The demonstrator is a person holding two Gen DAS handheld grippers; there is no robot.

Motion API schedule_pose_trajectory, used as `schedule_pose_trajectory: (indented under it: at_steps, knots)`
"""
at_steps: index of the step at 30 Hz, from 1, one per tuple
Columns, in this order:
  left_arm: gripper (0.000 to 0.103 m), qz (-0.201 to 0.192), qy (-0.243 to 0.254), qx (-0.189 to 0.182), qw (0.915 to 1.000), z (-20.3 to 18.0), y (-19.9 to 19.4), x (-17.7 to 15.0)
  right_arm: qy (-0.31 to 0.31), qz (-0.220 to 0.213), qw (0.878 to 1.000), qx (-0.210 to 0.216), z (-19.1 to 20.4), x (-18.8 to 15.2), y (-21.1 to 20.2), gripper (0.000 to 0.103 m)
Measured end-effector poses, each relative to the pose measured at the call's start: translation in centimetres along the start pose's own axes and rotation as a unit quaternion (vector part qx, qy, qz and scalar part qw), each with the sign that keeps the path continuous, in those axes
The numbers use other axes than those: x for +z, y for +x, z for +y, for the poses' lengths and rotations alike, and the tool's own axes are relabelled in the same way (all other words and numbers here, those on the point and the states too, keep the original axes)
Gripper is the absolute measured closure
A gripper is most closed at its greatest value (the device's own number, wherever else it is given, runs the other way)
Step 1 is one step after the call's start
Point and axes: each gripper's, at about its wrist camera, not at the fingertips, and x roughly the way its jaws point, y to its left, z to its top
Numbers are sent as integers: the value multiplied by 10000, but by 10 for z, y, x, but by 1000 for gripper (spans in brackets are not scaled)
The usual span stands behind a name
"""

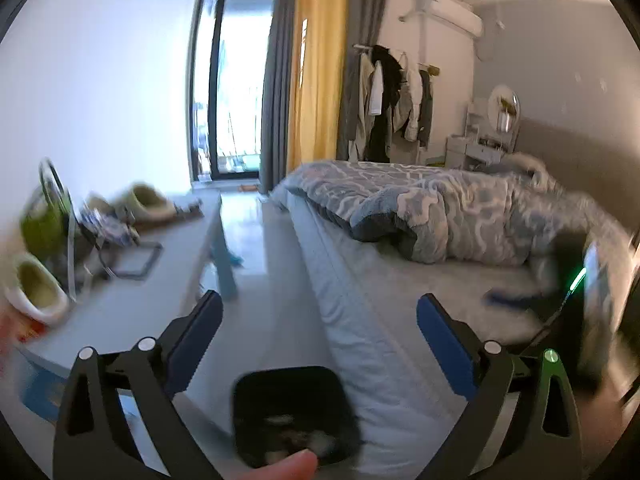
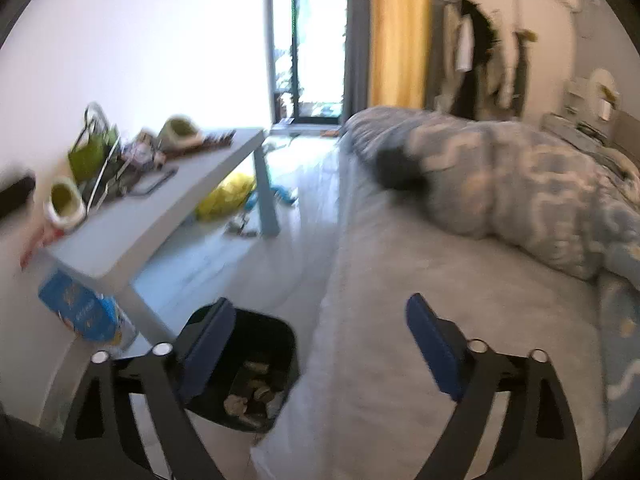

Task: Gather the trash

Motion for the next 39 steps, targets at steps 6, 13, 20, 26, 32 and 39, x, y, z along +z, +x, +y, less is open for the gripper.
schedule_pose_trajectory:
  at_steps: [6,13,20,26,32,39]
  knots:
    - [3,-303,-247,108,9992,0,-33,-4,374,-548,9958,-626,-60,-22,-87,3]
    - [3,-606,-55,153,9980,-18,-49,4,593,-895,9848,-1367,-114,-66,-181,3]
    - [3,-559,-424,398,9967,-20,-51,-5,953,-972,9834,-1197,-146,-102,-208,3]
    - [3,-361,-2,181,9992,-40,-68,-36,854,-1004,9856,-1056,-145,-117,-217,3]
    - [3,-159,428,69,9989,-51,-76,-68,898,-979,9842,-1172,-147,-124,-223,3]
    - [3,167,-85,141,9997,-30,-61,-70,765,-864,9897,-851,-141,-126,-216,3]
